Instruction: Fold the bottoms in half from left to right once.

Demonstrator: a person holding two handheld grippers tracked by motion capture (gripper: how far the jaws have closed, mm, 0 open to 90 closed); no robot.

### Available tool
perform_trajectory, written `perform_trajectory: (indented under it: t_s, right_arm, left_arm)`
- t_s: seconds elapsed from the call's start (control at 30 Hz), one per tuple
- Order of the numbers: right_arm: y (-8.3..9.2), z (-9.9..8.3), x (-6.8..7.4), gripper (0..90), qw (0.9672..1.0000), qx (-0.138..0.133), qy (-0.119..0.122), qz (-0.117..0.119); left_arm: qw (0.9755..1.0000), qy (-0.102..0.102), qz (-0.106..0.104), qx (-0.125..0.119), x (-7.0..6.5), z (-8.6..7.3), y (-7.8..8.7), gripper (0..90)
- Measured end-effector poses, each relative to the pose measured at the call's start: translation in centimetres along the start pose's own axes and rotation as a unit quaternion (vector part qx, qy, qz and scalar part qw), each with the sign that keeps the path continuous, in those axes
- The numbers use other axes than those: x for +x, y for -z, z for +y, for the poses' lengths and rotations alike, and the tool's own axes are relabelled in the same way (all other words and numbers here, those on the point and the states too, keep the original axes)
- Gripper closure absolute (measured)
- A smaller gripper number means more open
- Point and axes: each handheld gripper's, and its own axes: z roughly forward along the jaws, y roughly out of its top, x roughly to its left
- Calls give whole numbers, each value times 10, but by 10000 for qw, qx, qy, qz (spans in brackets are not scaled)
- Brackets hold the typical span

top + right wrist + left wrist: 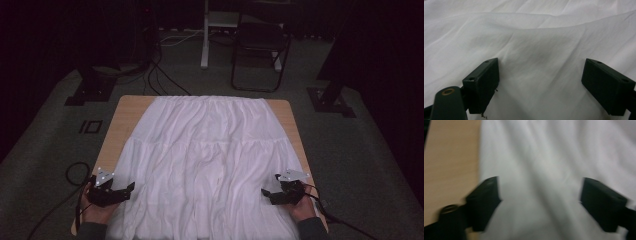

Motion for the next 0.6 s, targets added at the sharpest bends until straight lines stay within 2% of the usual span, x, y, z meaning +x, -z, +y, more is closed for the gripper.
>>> perform_trajectory:
  t_s: [0.07,0.13,0.2,0.23,0.27,0.3,0.43,0.6]
  right_arm:
    - [0,0,0,139,10000,0,0,1]
    - [0,0,0,139,10000,-1,0,1]
    - [0,0,0,139,10000,0,0,0]
    - [0,0,0,139,10000,0,0,0]
    - [0,0,0,139,10000,0,0,1]
    - [0,0,0,139,10000,0,-1,0]
    - [0,0,0,139,10000,0,0,0]
    - [0,0,0,139,10000,0,1,2]
  left_arm:
    - [9997,145,136,142,8,-8,3,22]
    - [9991,258,282,202,15,-16,8,21]
    - [9989,288,313,212,17,-19,9,21]
    - [9988,360,228,228,20,-25,12,21]
    - [9985,410,248,277,21,-31,14,21]
    - [9985,391,195,336,21,-34,13,21]
    - [9984,231,300,427,13,-39,13,19]
    - [9990,4,103,437,-7,-42,16,20]
